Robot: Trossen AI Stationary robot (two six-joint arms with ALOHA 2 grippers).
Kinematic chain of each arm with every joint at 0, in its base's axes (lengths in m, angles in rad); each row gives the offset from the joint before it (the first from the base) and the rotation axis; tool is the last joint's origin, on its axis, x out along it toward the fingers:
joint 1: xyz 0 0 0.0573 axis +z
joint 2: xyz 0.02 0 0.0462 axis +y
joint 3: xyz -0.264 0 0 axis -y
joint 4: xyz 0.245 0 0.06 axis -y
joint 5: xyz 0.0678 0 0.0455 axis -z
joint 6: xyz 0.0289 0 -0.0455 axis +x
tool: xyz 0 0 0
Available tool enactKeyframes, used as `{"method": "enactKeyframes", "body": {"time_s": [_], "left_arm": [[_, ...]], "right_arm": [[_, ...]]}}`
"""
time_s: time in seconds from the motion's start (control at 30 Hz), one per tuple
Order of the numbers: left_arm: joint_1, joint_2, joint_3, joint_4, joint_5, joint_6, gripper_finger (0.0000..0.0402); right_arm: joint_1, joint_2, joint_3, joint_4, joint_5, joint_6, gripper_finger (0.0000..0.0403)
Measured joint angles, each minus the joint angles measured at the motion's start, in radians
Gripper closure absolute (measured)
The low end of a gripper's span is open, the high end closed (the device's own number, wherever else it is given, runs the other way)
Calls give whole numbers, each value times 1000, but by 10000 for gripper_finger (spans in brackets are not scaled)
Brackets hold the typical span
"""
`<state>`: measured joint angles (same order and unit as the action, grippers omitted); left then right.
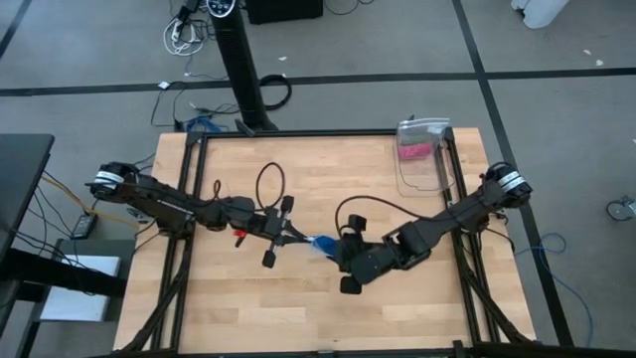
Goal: Roll bandage
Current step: Put the blue rolled bandage into the transparent zip bag
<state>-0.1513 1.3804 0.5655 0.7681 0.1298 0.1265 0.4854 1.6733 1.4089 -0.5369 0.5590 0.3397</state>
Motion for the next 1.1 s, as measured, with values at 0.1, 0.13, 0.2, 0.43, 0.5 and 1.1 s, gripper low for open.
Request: {"method": "enactKeyframes", "body": {"time_s": [0.1,0.13,0.2,0.43,0.5,1.1], "left_arm": [[0,0,-40,61,4,-5,400],[0,0,-49,76,4,-5,400],[0,0,-60,96,4,-7,400],[-1,0,-58,115,18,-7,400],[-1,0,-58,127,26,-7,400],[-2,-2,-56,132,16,-6,400]], "right_arm": [[36,0,32,-63,41,9,278],[48,0,41,-80,62,11,278],[63,-1,52,-112,89,27,284],[30,22,48,-174,104,61,373],[13,31,48,-183,103,60,395],[-71,122,47,46,-60,-63,365]]}}
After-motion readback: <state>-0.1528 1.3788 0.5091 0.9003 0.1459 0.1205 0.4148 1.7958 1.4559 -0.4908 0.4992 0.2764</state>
